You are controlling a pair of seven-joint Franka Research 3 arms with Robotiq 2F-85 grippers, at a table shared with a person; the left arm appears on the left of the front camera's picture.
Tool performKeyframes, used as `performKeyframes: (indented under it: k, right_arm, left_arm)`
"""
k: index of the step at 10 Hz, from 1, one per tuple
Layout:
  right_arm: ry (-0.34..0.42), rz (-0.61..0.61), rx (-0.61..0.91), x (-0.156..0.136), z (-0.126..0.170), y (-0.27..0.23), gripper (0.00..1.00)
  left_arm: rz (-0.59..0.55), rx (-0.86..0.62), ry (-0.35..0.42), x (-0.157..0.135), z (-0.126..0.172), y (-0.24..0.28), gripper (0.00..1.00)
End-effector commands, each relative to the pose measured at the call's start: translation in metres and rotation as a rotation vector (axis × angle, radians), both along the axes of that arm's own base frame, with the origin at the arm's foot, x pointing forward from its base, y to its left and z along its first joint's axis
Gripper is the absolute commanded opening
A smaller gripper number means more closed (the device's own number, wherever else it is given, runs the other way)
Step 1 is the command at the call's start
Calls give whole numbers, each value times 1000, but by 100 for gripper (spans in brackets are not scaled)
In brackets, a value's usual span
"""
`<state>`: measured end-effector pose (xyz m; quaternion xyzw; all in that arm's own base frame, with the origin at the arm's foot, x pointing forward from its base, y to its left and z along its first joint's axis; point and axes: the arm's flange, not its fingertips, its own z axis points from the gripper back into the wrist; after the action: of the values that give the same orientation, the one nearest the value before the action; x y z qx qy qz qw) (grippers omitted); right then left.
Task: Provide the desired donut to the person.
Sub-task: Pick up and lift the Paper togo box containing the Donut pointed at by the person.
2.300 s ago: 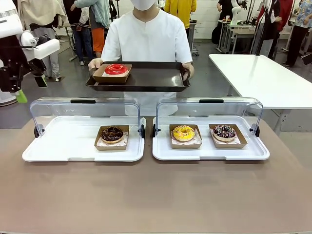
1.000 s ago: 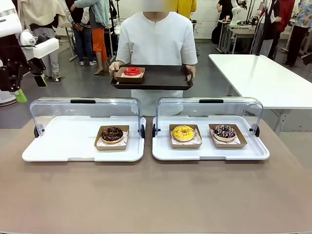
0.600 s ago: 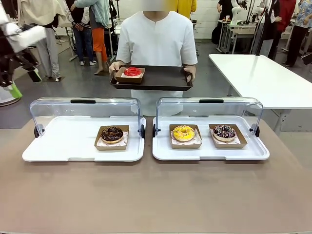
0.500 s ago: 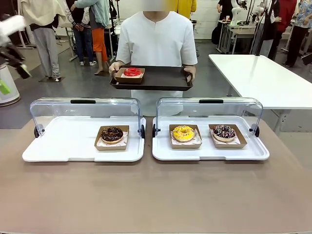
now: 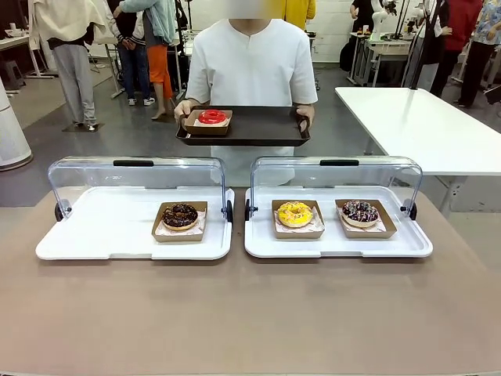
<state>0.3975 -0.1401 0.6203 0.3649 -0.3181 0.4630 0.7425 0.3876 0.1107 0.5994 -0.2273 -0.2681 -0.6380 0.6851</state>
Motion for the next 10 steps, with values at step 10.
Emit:
performKeyframes:
  k: [10]
  right_arm:
    - [-3, 6, 6, 0, 0, 1, 100]
  left_arm:
    - [-219, 384, 2, 3, 3, -68, 100]
